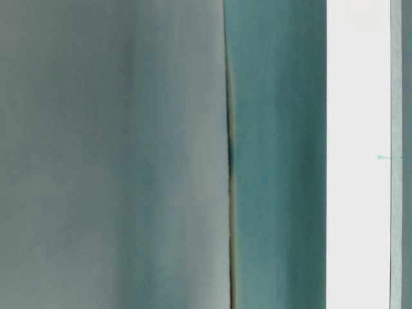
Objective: Lift a wooden board with both hands.
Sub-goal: 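Move both grippers down over the white board near each end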
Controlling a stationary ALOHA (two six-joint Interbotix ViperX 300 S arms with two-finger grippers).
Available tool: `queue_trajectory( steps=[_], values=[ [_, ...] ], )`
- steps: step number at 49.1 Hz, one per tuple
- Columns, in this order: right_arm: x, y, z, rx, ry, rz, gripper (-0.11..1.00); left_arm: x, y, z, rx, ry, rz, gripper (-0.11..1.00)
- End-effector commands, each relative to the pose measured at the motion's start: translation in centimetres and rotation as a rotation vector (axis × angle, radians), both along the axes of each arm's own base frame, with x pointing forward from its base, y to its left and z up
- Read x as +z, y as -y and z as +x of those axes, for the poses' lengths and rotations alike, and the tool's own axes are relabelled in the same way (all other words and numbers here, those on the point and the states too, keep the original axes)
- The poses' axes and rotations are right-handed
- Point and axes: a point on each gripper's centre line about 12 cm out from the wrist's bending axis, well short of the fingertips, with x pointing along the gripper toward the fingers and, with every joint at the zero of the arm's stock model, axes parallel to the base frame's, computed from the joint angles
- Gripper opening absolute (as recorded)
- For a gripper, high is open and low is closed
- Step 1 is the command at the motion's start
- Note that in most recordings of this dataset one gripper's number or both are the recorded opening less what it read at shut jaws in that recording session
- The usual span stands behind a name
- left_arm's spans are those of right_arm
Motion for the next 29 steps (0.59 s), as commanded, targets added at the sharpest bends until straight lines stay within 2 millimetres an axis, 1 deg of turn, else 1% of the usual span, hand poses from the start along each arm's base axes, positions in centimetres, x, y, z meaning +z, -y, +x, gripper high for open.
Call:
queue_trajectory(
  steps=[1, 3, 7, 9, 14, 19, 23, 29],
  values=[
    [0.3, 0.0, 0.3, 0.0, 0.003, 0.024, 0.1, 1.0, 0.5, 0.8, -0.029, -0.016, -0.017, 0.14],
    [0.7, 0.1, 0.6, -0.005, -0.014, 0.061, 0.09, 1.2, 0.6, 1.2, -0.033, -0.042, -0.025, 0.13],
    [0.4, 0.2, 1.5, -0.01, -0.107, 0.133, 0.0, 1.3, 0.8, 2.0, -0.036, -0.111, -0.036, 0.01],
    [0.3, 0.1, 1.9, -0.009, -0.16, 0.157, 0.0, 1.4, 0.8, 2.4, -0.037, -0.148, -0.036, -0.02],
    [-0.2, -0.1, 3.1, -0.006, -0.317, 0.202, 0.0, 1.6, 0.8, 3.3, -0.031, -0.245, -0.032, -0.02],
    [-0.6, -0.3, 4.3, -0.013, -0.478, 0.237, 0.0, 1.5, 0.8, 4.2, -0.028, -0.382, -0.023, -0.02],
    [-1.2, -0.5, 5.4, -0.017, -0.613, 0.245, 0.0, 1.6, 0.8, 4.9, -0.024, -0.471, -0.021, -0.02],
    [-2.2, -0.7, 6.8, -0.02, -0.767, 0.238, 0.0, 1.6, 0.9, 6.0, -0.02, -0.612, -0.019, -0.02]
  ],
)
